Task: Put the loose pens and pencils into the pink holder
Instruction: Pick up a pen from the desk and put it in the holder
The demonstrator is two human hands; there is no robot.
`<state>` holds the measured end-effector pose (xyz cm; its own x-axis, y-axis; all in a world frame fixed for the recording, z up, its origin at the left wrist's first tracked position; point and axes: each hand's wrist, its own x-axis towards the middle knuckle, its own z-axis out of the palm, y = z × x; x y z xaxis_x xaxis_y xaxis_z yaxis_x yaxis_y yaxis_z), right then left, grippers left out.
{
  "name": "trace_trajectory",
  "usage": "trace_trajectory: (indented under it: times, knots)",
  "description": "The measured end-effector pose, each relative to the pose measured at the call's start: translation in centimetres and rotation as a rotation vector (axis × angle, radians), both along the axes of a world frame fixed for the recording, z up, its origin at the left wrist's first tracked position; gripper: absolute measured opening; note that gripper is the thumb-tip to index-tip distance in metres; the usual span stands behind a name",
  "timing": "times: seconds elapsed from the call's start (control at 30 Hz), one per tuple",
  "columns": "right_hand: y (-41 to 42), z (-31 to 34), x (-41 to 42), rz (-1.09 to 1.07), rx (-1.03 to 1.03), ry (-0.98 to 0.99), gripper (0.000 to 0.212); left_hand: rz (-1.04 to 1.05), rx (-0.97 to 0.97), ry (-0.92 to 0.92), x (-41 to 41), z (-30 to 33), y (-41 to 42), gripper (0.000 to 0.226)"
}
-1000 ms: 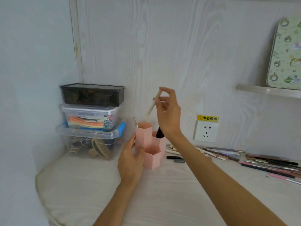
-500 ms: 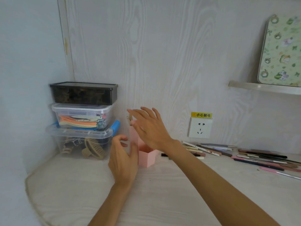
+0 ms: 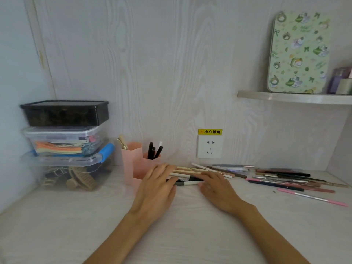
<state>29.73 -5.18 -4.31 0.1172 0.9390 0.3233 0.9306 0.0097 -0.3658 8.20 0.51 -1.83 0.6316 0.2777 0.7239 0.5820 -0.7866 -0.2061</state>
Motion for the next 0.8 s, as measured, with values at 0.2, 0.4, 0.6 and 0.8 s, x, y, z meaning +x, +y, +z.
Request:
trace_trajectory:
  times: [0.2, 0.4, 0.6, 0.8]
  knots:
    - [0.3, -0.5, 0.3, -0.038, 0.08, -0.053, 0.026, 0.13, -0.257, 0.116, 2.3, -1.1, 0.0, 0.025]
    - [0.8, 0.0, -0.4, -0.032, 0.109, -0.032, 0.019, 0.063, -0.379, -0.005, 1.5, -1.9, 0.1, 0.016]
    - [0.5, 0.2, -1.8, 0.015, 0.055, 0.108, 0.025, 0.096, -0.432, -0.026, 1.1, -2.0, 0.0, 0.024]
    - [0.2, 0.5, -1.9, -0.002, 0.009, 0.154, 0.014, 0.023, -0.562, -0.073, -0.1, -1.7, 0.1, 0.014]
